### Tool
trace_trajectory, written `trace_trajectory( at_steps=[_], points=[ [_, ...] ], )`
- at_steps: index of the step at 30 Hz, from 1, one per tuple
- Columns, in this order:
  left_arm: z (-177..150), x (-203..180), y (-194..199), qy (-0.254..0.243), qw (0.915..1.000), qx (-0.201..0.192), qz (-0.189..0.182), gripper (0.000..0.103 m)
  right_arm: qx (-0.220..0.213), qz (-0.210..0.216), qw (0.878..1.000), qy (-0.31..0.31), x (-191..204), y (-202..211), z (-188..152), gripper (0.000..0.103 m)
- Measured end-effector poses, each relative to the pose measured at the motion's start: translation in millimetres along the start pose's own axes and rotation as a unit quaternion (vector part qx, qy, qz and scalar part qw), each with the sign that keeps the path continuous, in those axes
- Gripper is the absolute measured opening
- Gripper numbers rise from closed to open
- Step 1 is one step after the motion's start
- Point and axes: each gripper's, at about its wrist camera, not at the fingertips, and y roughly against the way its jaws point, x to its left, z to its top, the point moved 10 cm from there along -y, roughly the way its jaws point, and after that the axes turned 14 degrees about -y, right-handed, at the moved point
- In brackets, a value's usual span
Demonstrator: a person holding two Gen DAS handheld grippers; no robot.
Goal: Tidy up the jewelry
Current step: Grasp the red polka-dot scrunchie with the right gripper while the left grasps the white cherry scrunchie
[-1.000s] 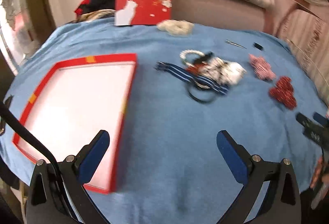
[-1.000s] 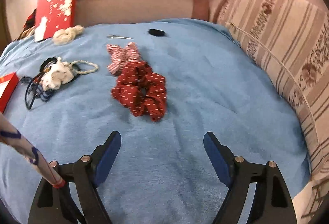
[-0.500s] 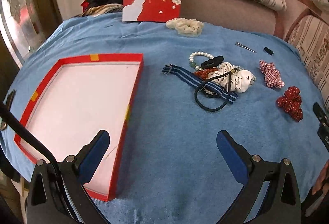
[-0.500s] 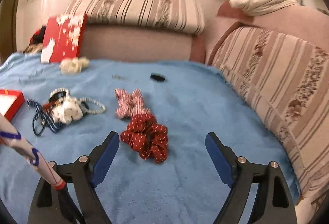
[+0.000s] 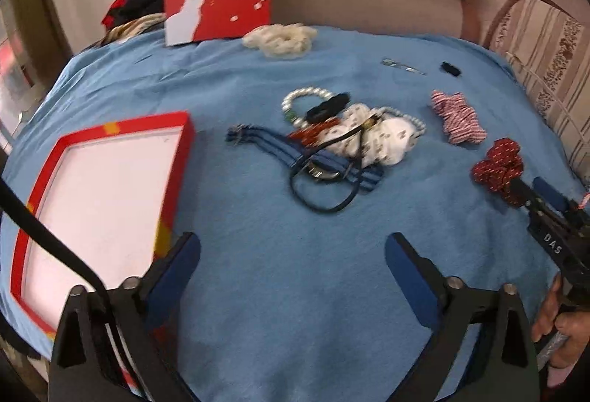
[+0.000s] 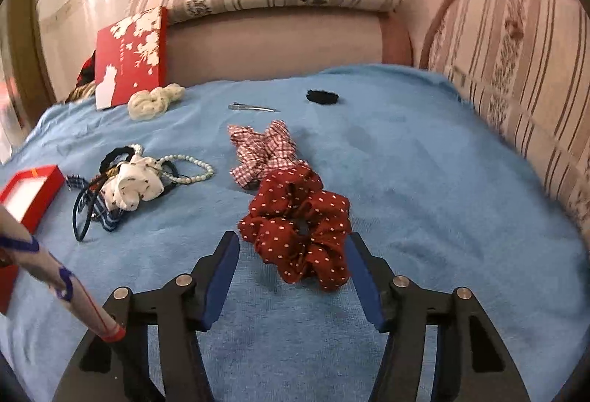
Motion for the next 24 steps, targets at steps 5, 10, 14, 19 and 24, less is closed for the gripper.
trace_trajectory(
  at_steps=[5,10,14,19,24],
  points=[
    [29,-15,-7,-0.017,0.9993,-0.015,-0.029,0.089,0.011,0.025,0.999,-0.022,-4,-7,7,0.064],
    [61,-39,-17,-0.058,0.9970,-0.034,-0.039,0.084,0.031,0.034,0.999,-0.028,-4,-18,5,0.064],
    [77,-56,-30,-0.092,0.9939,-0.036,-0.050,0.074,0.044,0.039,0.998,-0.039,-5,-23,4,0.064],
    [88,-73,-51,-0.119,0.9893,-0.029,-0.079,0.066,0.058,0.055,0.995,-0.065,-10,-27,5,0.058],
    [86,-94,-71,-0.160,0.9827,-0.010,-0.093,0.039,0.067,0.061,0.993,-0.076,-12,-32,4,0.048]
  ],
)
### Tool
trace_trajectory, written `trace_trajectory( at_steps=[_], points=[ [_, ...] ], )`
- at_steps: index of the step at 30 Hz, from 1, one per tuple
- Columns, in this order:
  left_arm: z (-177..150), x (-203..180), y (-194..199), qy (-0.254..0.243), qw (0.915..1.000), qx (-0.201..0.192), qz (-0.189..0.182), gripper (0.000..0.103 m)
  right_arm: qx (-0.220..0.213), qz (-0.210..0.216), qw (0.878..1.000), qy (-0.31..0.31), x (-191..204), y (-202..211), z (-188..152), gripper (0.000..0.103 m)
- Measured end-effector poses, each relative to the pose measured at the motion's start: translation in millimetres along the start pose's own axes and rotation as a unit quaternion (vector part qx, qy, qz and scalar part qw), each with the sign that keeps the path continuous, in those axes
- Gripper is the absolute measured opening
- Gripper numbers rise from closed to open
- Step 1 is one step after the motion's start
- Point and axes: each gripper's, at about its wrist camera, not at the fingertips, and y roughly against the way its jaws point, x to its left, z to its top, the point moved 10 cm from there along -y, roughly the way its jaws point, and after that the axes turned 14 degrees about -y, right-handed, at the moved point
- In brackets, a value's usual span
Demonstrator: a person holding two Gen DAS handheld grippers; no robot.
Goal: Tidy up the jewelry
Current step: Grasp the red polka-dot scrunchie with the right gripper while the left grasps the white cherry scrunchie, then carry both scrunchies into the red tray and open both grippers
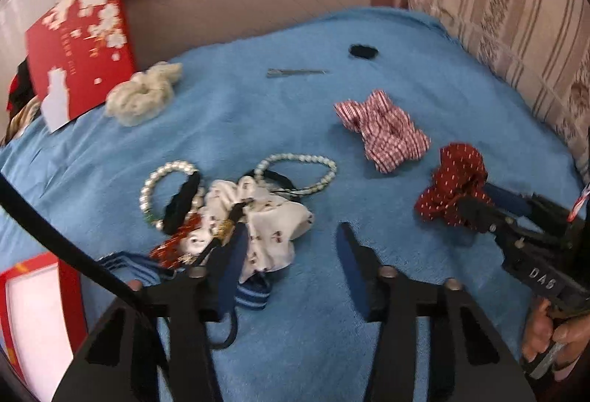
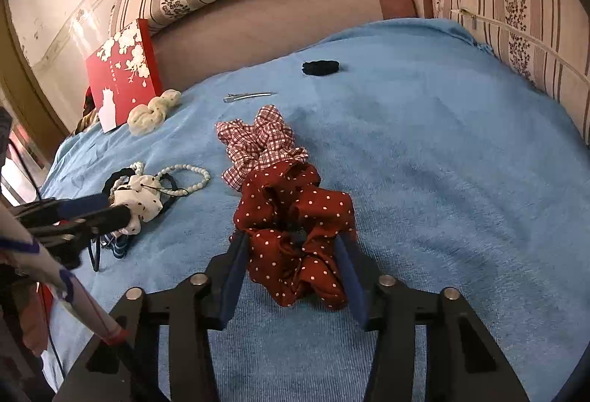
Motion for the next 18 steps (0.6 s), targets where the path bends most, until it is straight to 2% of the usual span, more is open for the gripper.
trace_trajectory(
  at_steps=[1,2,3,4,7,10,14,18],
  points=[
    [-1,-2,-6,-0.005,1.0000,0.008,0.000,0.027,0.002,-0.001,1.000,0.000,0,-2,-1,0.041],
    [-2,-2,-11,-0.005,0.9999,0.016,0.002,0.010,0.004,-0.002,1.000,0.000,0,-3,-1,0.036],
    [-3,-2,-14,-0.002,0.9997,0.023,0.005,0.001,0.007,-0.002,1.000,0.001,0,-5,-2,0.028],
    [-5,0,-15,0.007,0.9996,0.026,0.005,0.001,0.009,-0.002,1.000,0.000,1,-6,-3,0.019],
    [-2,6,2,0.042,0.9991,0.002,-0.010,0.001,0.004,0.004,1.000,-0.002,2,-4,0,0.013],
    [-3,10,35,0.074,0.9962,-0.027,-0.037,0.001,0.001,0.007,1.000,-0.001,3,-1,0,0.011],
    [-11,19,92,0.118,0.9881,-0.069,-0.071,0.001,-0.016,0.006,1.000,0.020,10,10,-1,0.010],
    [-27,38,145,0.151,0.9800,-0.103,-0.078,0.001,-0.031,0.008,0.999,0.038,21,29,-9,0.009]
  ],
)
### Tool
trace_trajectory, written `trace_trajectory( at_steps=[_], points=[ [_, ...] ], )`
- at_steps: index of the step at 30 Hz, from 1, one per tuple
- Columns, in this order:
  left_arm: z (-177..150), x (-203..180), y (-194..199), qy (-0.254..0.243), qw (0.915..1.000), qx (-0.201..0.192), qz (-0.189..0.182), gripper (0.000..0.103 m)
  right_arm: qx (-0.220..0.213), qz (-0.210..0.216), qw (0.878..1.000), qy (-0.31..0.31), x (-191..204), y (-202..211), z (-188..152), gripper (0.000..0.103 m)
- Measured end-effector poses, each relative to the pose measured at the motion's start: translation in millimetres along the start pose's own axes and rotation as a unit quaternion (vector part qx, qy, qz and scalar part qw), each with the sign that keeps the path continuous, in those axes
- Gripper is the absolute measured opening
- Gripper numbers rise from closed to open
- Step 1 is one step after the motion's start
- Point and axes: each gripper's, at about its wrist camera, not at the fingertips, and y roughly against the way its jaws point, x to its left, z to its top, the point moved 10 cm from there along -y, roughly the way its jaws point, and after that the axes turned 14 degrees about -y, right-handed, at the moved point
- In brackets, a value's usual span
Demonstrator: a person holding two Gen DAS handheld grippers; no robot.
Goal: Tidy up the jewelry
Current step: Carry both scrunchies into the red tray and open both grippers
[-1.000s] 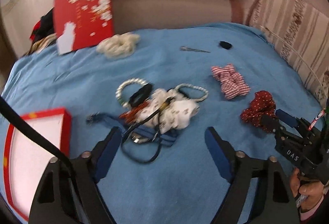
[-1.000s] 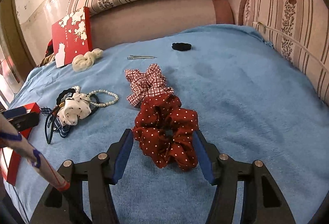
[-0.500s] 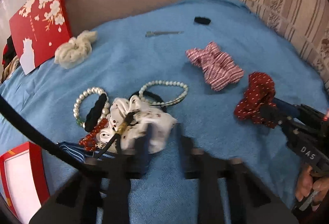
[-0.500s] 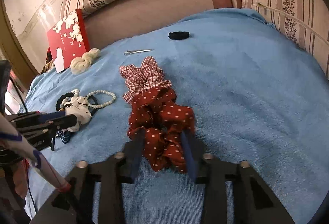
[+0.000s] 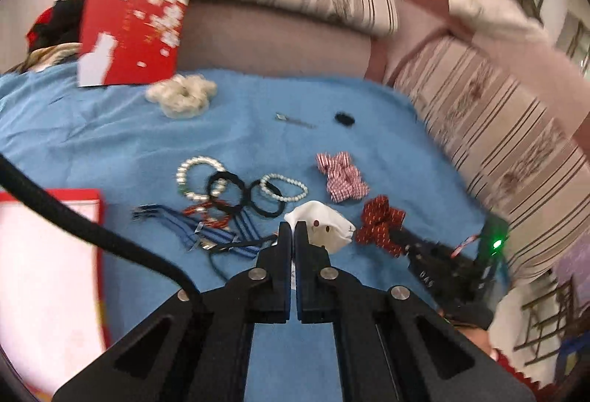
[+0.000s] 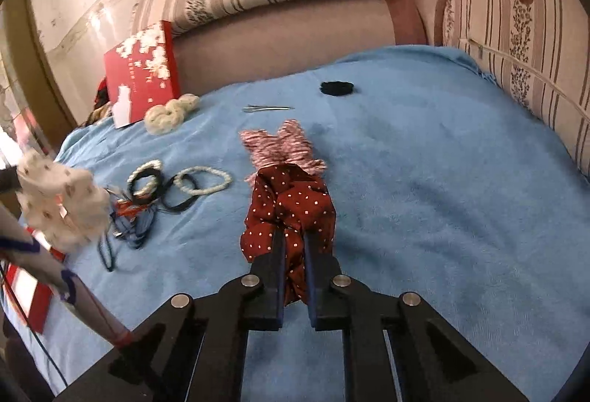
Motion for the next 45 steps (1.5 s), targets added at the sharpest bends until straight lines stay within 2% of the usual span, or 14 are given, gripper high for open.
trace_trajectory(
  at_steps=[3,6,9,16,21,24,28,32,36,41,42,43,44,45],
  points=[
    [-2,22,43,0.016,0.9993,-0.025,0.025,0.001,0.002,0.019,1.000,-0.006,11,19,-6,0.009],
    [-9,49,79,0.023,0.9963,-0.047,0.069,0.001,0.013,0.057,0.998,-0.015,34,42,-10,0.009],
    [-25,84,106,0.049,0.9925,-0.058,0.095,0.001,0.019,0.076,0.997,0.005,63,57,-10,0.009],
    [-69,180,129,0.125,0.9784,-0.050,0.157,0.001,0.052,0.124,0.989,0.057,152,61,-20,0.009],
    [-92,249,126,0.174,0.9698,-0.034,0.167,0.001,0.103,0.167,0.976,0.091,238,37,-44,0.009],
    [-99,283,115,0.186,0.9664,-0.019,0.176,0.001,0.123,0.179,0.969,0.118,289,15,-58,0.009],
    [-105,324,98,0.190,0.9622,0.006,0.195,0.001,0.147,0.178,0.961,0.150,340,-22,-79,0.009],
    [-114,361,81,0.205,0.9554,0.024,0.211,0.001,0.155,0.144,0.959,0.191,366,-64,-98,0.009],
    [-121,388,70,0.223,0.9495,0.032,0.219,0.001,0.167,0.110,0.958,0.206,368,-99,-110,0.009],
    [-120,397,71,0.223,0.9485,0.026,0.224,0.003,0.170,0.088,0.959,0.211,363,-119,-114,0.013],
    [-120,397,71,0.223,0.9485,0.026,0.223,0.006,0.167,0.085,0.959,0.212,363,-120,-113,0.015],
    [-120,397,72,0.225,0.9485,0.026,0.222,0.015,0.166,0.085,0.959,0.213,363,-118,-112,0.020],
    [-120,397,73,0.228,0.9475,0.025,0.223,0.029,0.167,0.086,0.959,0.214,363,-117,-112,0.023],
    [-120,396,76,0.231,0.9465,0.022,0.224,0.035,0.163,0.088,0.959,0.215,363,-113,-110,0.029]
  ],
)
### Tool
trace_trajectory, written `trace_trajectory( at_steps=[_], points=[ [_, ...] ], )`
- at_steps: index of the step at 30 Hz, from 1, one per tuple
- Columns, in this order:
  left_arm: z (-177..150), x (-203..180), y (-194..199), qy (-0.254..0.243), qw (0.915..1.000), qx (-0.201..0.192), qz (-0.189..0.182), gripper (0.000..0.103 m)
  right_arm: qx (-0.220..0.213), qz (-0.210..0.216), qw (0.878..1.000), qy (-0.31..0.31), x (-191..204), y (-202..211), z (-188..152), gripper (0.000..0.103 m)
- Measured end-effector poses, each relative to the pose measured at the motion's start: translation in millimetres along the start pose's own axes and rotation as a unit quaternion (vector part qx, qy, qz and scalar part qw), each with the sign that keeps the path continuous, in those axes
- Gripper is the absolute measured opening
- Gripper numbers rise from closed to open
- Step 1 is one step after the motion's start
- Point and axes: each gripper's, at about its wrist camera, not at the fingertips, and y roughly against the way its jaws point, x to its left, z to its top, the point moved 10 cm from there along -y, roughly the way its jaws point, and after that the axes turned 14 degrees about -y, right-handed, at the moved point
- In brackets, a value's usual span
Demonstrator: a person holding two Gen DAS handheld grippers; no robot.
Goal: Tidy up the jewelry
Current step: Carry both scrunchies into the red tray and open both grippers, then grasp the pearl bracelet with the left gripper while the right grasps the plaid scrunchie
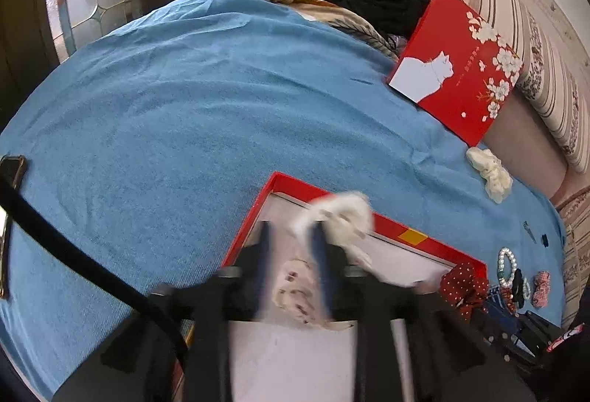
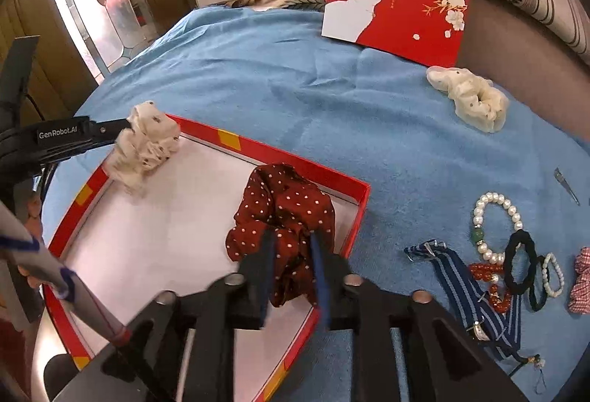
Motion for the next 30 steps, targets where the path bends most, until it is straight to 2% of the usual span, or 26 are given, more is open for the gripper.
trace_trajectory(
  at_steps=[1,7,11,15,18,22,25,30],
  points=[
    [1,0,6,0.005,1.0000,-0.007,-0.001,0.039,-0.005,0.000,1.000,0.000,1,5,2,0.034],
    [2,-15,54,0.007,0.9994,-0.033,-0.006,0.041,-0.059,0.010,0.998,-0.012,-19,75,9,0.049],
    [-7,-50,95,-0.026,0.9977,-0.061,-0.016,0.055,-0.092,-0.016,0.995,-0.038,-75,128,-2,0.054],
    [-24,-100,111,-0.062,0.9953,-0.060,-0.045,0.058,-0.106,-0.065,0.989,-0.084,-149,161,-23,0.054],
    [-38,-145,111,-0.089,0.9922,-0.046,-0.075,0.058,-0.102,-0.100,0.981,-0.132,-212,180,-48,0.055],
    [-53,-197,96,-0.117,0.9885,-0.024,-0.092,0.058,-0.100,-0.122,0.972,-0.174,-266,193,-68,0.055],
    [-63,-231,77,-0.133,0.9852,0.000,-0.108,0.058,-0.100,-0.126,0.968,-0.191,-295,198,-79,0.055],
    [-63,-273,42,-0.146,0.9809,0.031,-0.124,0.058,-0.097,-0.123,0.966,-0.207,-319,190,-80,0.055]
  ],
)
